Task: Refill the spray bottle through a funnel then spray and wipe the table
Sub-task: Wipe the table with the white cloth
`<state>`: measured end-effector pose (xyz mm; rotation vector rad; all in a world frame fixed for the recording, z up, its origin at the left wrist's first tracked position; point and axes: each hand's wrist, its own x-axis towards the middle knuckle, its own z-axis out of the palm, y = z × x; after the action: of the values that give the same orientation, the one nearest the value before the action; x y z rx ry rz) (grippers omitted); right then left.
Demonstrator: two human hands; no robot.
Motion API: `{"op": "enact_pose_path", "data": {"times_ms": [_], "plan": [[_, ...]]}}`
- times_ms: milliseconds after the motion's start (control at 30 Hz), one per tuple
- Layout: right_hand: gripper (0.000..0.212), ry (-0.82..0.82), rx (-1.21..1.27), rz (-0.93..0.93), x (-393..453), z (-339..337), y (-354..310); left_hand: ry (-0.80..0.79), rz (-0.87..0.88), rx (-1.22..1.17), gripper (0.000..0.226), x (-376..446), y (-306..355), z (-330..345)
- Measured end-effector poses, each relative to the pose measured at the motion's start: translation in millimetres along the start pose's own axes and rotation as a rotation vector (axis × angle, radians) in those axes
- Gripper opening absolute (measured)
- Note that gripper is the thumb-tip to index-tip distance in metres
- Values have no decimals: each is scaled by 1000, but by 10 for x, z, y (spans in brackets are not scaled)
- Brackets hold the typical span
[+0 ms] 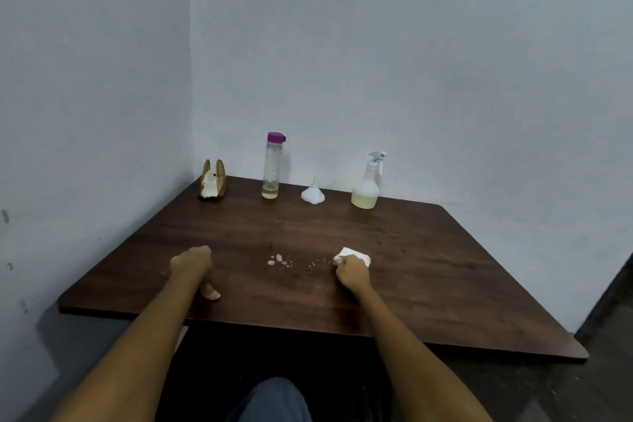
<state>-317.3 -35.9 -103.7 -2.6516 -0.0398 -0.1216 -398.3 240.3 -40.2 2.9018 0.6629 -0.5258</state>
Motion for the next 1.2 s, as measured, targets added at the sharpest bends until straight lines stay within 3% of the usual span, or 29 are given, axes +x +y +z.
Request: {"op": "enact_pose_path", "data": {"times_ms": [133, 267, 400, 600, 900, 1100, 1200], "plan": [[33, -43, 7, -126, 46, 223, -582, 29, -10, -43, 75, 111, -2, 59], [34, -231, -10, -316, -188, 648, -1430, 52, -60, -88, 80, 80, -55, 137], [33, -296, -9, -403, -418, 835, -1753, 116, -113, -69, 109, 28, -62, 202], [38, -267, -34, -296, -221, 365, -982, 97, -92, 128, 120, -98, 104, 100], [34, 68, -101, 162, -139, -727, 1192, 58, -86, 250, 114, -138, 270, -2], [34, 175, -16, 348, -199, -707, 1191, 16, -97, 170, 124, -78, 227, -31], [34, 154, -14, 315, -170, -514, 845, 21, -72, 181, 108, 18, 175, -17]]}}
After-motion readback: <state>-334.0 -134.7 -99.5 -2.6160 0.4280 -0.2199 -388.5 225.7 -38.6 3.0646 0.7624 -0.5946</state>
